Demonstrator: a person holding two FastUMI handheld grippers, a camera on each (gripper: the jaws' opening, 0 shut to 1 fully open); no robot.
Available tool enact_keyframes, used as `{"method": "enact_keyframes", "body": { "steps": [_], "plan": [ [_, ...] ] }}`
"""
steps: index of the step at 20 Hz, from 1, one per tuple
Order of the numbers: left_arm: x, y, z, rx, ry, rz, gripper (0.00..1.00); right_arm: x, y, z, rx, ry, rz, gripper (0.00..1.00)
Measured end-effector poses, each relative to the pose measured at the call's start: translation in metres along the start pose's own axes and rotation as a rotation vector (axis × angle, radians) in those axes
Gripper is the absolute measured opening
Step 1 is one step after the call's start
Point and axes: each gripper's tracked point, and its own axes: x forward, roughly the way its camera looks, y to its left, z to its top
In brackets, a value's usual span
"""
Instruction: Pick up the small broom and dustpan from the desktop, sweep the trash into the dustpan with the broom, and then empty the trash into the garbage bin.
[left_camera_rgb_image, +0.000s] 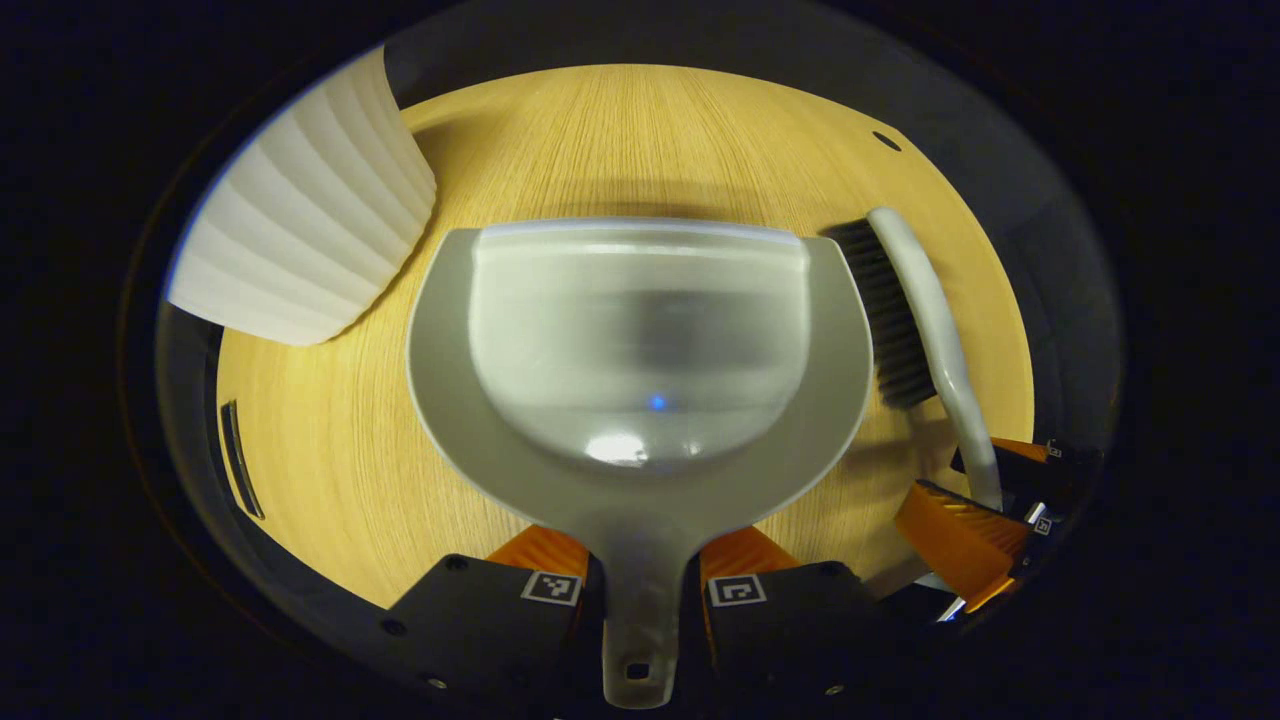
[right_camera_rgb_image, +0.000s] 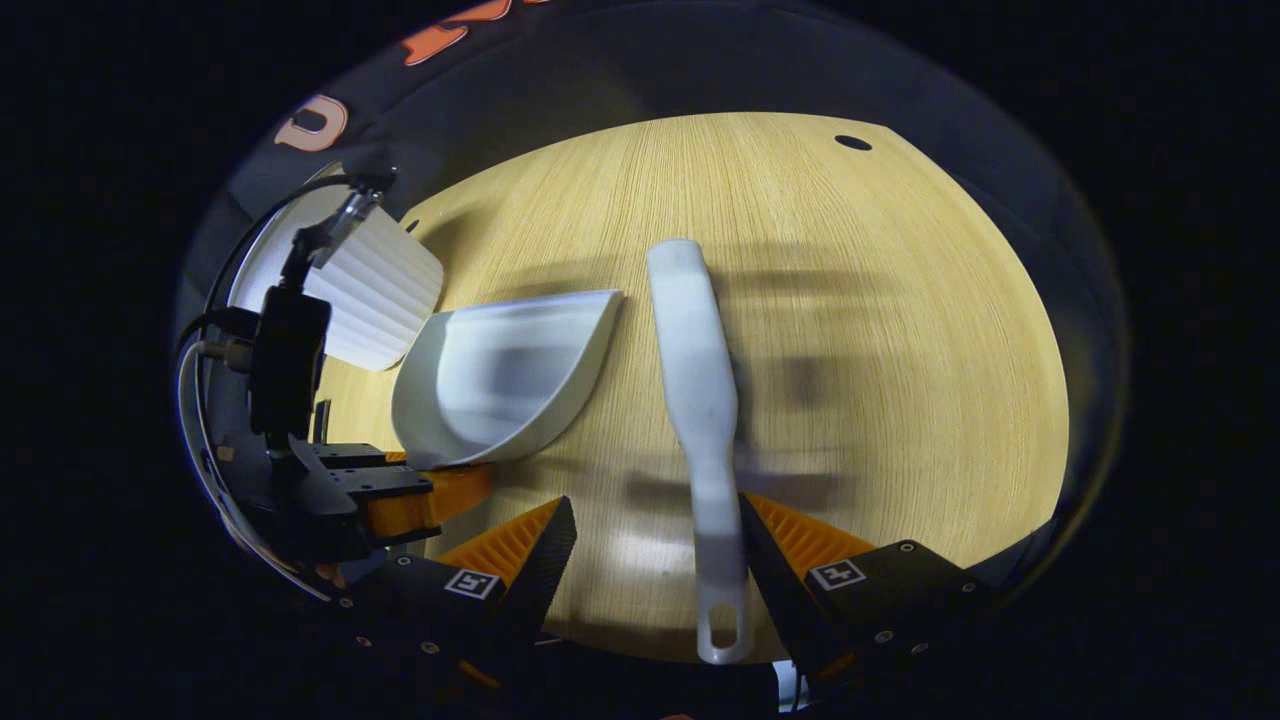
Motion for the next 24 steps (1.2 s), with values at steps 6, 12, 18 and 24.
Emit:
{"method": "enact_keyframes", "body": {
  "steps": [6, 12, 18, 24],
  "plan": [
    [0.013, -0.013, 0.0, -0.012, -0.015, 0.025, 0.36, 0.0, -0.003, 0.004, 0.027, -0.015, -0.007, 0.97],
    [-0.027, -0.016, 0.002, 0.026, -0.114, -0.005, 0.72, -0.033, -0.014, 0.032, 0.034, -0.142, -0.016, 0.97],
    [-0.096, -0.012, 0.058, 0.03, -0.433, 0.036, 0.98, -0.108, -0.02, 0.1, -0.023, -0.46, -0.066, 0.97],
    [-0.235, -0.002, 0.178, -0.012, -0.961, 0.101, 0.97, -0.206, -0.023, 0.161, -0.157, -0.812, -0.131, 0.96]
  ]
}}
